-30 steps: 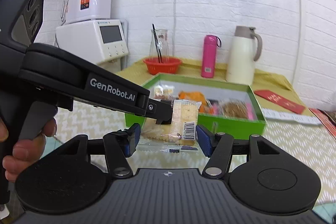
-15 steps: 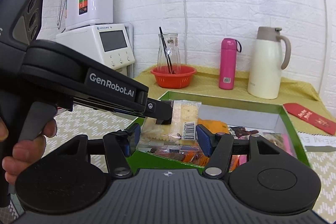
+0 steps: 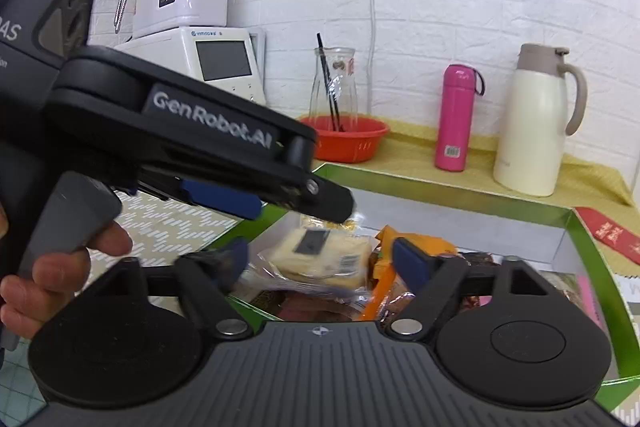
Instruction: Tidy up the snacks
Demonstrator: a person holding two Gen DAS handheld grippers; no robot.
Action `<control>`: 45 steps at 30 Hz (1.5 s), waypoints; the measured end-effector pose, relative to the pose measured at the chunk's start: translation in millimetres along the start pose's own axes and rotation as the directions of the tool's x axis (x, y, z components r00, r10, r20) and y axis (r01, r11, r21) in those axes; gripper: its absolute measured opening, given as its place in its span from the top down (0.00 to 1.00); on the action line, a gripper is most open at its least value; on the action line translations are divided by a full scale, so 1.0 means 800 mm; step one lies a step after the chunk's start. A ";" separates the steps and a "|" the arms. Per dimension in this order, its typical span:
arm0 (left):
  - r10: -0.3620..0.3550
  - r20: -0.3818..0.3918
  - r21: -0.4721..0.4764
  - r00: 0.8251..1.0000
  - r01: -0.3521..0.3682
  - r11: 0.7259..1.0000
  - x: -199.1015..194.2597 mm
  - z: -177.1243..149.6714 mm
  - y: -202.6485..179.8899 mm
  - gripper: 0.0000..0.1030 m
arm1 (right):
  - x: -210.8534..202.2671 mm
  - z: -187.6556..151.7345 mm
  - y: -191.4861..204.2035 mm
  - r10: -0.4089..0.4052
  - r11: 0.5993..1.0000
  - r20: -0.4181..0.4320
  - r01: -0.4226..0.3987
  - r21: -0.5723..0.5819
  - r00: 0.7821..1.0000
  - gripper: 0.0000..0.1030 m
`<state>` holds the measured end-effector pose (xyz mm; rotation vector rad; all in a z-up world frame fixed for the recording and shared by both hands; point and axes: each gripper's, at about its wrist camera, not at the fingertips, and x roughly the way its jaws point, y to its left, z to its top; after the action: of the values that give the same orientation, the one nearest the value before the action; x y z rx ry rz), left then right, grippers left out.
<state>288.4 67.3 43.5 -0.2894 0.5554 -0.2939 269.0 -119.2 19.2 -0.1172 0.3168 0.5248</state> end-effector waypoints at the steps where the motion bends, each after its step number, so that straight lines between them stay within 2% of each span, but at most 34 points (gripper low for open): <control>1: 0.015 0.013 0.013 1.000 -0.015 1.000 -0.003 0.000 -0.002 0.24 | -0.002 -0.002 0.001 -0.016 1.000 0.009 0.016 -0.009 1.000 0.00; 2: 0.035 0.025 0.021 0.999 -0.035 0.999 -0.006 0.000 -0.005 0.21 | -0.003 -0.003 0.001 -0.026 0.999 0.009 0.027 -0.018 1.000 0.00; 3: 0.059 0.034 0.024 0.998 -0.060 0.998 -0.009 0.000 -0.008 0.07 | -0.005 -0.003 0.002 -0.031 0.999 0.007 0.031 -0.024 0.999 0.00; 4: 0.078 0.050 0.025 0.996 -0.079 0.997 -0.013 -0.001 -0.011 0.02 | -0.007 -0.004 0.002 -0.031 0.999 0.008 0.032 -0.025 0.999 0.00; 7: 0.081 0.065 0.060 0.995 -0.085 0.995 -0.023 -0.002 -0.020 0.02 | -0.013 -0.003 0.003 -0.037 0.999 0.007 0.037 -0.029 0.999 0.00; 12: 0.086 0.072 0.067 0.994 -0.091 0.994 -0.043 -0.004 -0.036 0.02 | -0.034 0.003 0.003 -0.048 0.999 0.014 0.049 -0.017 0.999 0.00; 17: 0.108 0.073 0.083 0.991 -0.114 0.990 -0.075 -0.012 -0.052 0.02 | -0.069 0.004 0.004 -0.085 0.996 -0.034 0.084 -0.017 0.996 0.00; 20: 0.138 0.075 0.101 0.988 -0.145 0.984 -0.101 -0.022 -0.063 0.02 | -0.103 0.005 0.001 -0.084 0.996 -0.073 0.083 -0.017 0.994 0.00; 22: 0.152 0.069 0.111 0.986 -0.159 0.981 -0.116 -0.030 -0.069 0.02 | -0.129 0.005 0.000 -0.116 0.993 -0.085 0.116 -0.010 0.990 0.00; 27: 0.202 0.062 0.180 0.977 -0.210 0.961 -0.160 -0.065 -0.087 0.02 | -0.202 -0.004 -0.001 -0.147 0.987 -0.078 0.152 0.055 0.986 0.00; 33: 0.205 0.022 0.235 0.979 -0.204 0.950 -0.203 -0.117 -0.101 0.02 | -0.271 -0.027 0.002 -0.186 0.977 -0.082 0.193 0.094 0.979 0.00; 37: 0.234 0.018 0.257 0.972 -0.231 0.939 -0.218 -0.142 -0.108 0.02 | -0.290 -0.043 0.002 -0.241 0.964 -0.106 0.251 0.089 0.965 0.00; 45: 0.266 -0.036 0.279 0.963 -0.246 0.928 -0.213 -0.169 -0.113 0.02 | -0.287 -0.069 -0.003 -0.269 0.945 -0.173 0.295 0.140 0.947 0.00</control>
<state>57.9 18.0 45.9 0.0631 0.6105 -0.1243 67.8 -240.1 41.8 -0.0408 0.4830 0.2027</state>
